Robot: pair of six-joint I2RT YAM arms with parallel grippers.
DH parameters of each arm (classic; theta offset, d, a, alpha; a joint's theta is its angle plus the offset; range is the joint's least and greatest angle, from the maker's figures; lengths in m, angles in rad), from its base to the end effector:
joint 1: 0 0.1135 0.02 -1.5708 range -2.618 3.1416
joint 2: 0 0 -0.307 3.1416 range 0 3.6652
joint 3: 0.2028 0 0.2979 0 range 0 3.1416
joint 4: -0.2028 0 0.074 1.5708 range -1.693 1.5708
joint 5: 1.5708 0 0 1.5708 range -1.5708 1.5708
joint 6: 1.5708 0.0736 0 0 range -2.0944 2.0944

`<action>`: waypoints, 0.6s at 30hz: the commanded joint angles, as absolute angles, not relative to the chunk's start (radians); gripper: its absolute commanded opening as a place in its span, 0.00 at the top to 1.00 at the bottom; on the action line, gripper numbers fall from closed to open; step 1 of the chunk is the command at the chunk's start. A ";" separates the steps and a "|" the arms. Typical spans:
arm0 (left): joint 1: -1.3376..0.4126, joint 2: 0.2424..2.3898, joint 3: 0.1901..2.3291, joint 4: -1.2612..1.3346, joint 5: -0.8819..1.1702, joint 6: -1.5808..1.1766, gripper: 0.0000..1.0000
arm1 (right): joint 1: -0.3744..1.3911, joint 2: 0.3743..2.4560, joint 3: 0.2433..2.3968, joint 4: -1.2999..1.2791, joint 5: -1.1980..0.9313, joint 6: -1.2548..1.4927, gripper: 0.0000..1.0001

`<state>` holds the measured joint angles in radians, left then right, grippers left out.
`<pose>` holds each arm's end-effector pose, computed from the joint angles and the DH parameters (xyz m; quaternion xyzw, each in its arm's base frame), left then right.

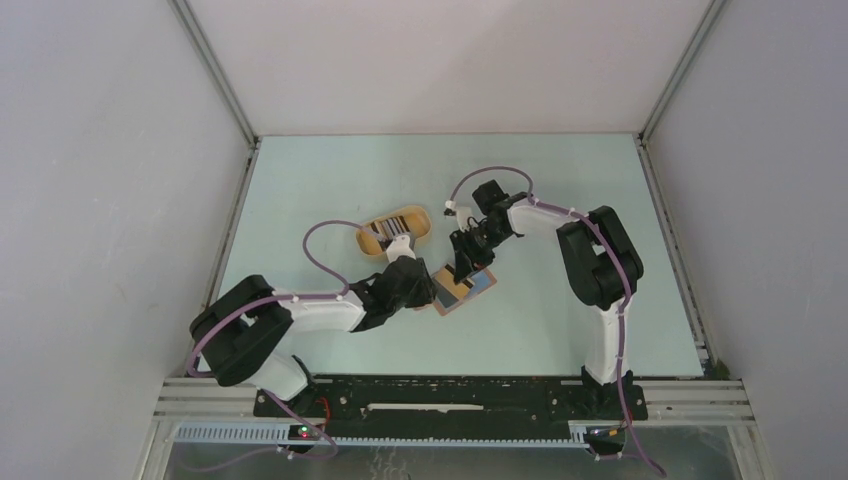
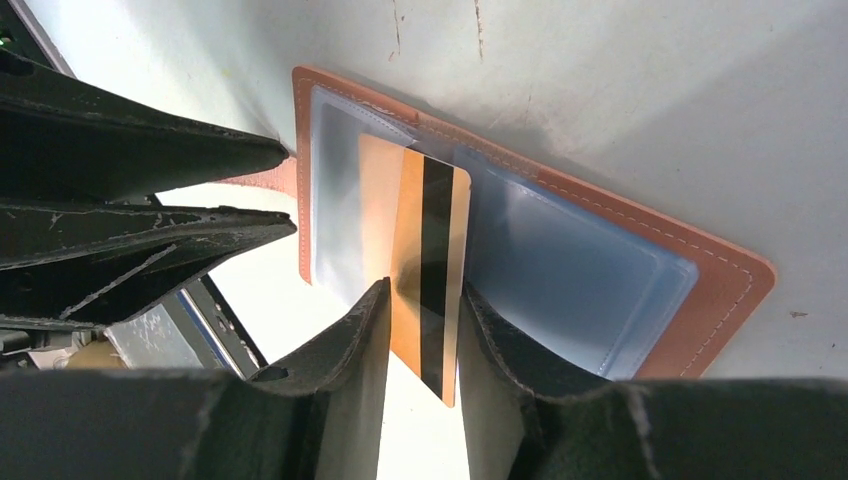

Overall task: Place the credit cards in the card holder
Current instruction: Insert the credit card into the card holder.

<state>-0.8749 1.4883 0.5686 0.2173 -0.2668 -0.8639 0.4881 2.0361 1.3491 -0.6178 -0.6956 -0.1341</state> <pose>0.2264 -0.2408 0.1300 -0.0510 0.8994 -0.2407 0.3612 0.3804 0.2554 0.1233 -0.3283 0.8733 0.3545 0.0632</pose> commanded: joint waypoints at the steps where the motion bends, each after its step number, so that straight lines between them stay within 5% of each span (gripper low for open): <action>1: -0.881 1.500 0.602 0.201 -0.292 -0.864 0.63 | 0.501 1.986 1.353 -0.619 -0.635 -0.181 0.61; 18: -0.881 1.527 0.624 0.186 -0.273 -0.851 0.63 | 0.543 1.975 1.360 -0.642 -0.567 -0.227 0.55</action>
